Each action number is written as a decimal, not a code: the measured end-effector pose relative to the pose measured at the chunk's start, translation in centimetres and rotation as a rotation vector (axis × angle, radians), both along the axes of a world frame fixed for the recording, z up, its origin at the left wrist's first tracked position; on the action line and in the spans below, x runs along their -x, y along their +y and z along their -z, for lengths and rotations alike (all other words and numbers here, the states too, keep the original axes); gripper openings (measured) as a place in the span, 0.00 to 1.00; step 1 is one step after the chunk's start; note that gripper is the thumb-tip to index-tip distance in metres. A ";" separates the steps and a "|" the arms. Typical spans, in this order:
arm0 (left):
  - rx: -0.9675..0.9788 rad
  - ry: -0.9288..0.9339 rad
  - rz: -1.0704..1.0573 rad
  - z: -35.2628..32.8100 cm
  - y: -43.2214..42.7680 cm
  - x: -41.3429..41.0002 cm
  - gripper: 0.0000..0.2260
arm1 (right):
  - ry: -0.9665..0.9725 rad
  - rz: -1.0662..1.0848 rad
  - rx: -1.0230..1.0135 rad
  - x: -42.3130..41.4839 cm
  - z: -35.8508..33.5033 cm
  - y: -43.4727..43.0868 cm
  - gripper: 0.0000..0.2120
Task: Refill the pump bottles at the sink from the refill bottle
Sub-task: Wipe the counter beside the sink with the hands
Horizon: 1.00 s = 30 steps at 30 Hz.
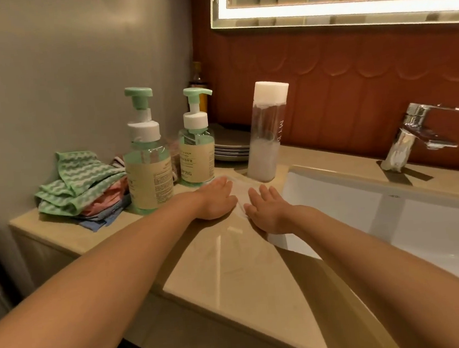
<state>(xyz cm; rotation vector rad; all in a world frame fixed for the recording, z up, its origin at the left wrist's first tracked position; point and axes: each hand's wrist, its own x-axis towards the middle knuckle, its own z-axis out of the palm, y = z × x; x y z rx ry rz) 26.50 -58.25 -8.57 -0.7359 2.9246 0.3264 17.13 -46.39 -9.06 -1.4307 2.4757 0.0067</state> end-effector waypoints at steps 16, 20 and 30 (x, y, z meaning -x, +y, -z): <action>0.002 0.036 0.141 -0.5 1.5 1.9 0.21 | -0.012 -0.041 0.072 0.3 -0.4 2.4 0.26; -0.011 0.049 0.149 -0.2 2.9 1.1 0.21 | -0.023 -0.087 0.067 -0.6 -0.4 4.4 0.27; 0.063 0.046 0.191 -0.3 7.7 -6.4 0.23 | 0.046 -0.171 0.050 -5.9 -1.9 10.2 0.22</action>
